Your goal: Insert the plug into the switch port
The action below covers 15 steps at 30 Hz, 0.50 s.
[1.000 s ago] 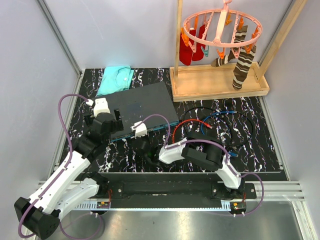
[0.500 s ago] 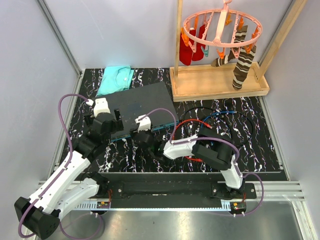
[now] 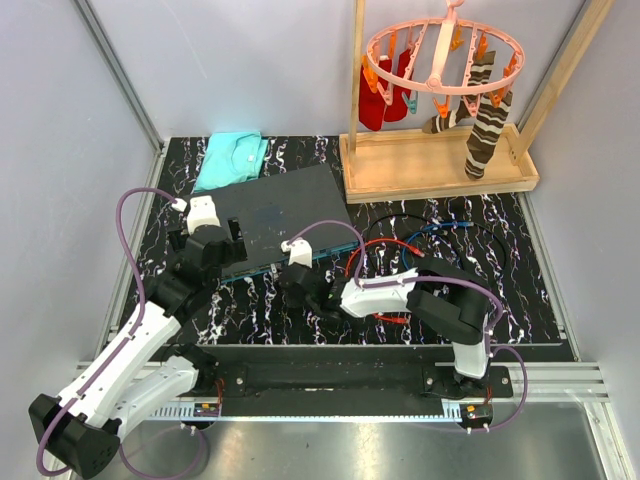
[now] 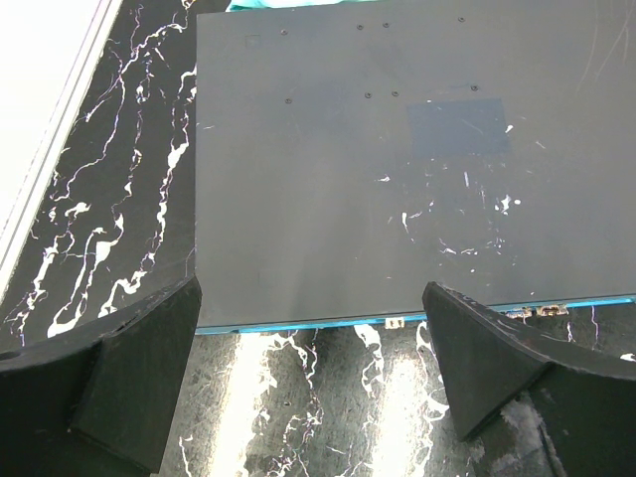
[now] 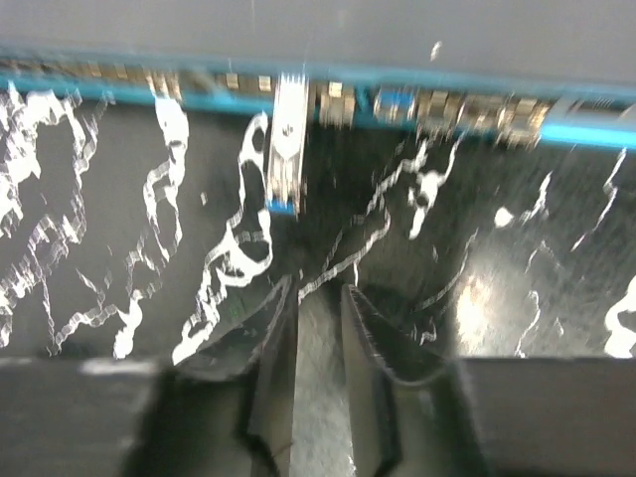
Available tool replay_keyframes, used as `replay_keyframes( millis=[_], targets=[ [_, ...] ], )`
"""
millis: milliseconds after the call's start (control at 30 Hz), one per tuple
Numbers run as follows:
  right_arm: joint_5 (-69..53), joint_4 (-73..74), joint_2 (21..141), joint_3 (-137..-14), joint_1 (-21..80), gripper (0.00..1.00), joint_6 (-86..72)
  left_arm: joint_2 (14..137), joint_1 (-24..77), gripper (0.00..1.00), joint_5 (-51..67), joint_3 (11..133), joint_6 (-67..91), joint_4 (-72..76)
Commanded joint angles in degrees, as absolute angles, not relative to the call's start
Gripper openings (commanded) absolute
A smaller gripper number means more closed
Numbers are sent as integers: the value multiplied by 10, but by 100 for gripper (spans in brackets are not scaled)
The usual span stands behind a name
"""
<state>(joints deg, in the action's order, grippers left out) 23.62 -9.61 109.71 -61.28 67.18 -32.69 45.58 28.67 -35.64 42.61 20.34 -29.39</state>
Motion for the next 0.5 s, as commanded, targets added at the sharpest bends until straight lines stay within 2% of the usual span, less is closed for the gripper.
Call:
replay_keyframes(
  millis=[0,200,467],
  targets=[
    [195,-82,1108,-627,670,18,-345,451,282,99,-374,428,198,-263],
    [202,-97,1152,-654,670,6,-334,456,280,99,-373,429,199,-264],
    [220,-110,1175,-668,657,2,-314,460,279,99,-373,430,199,-264]
  ],
)
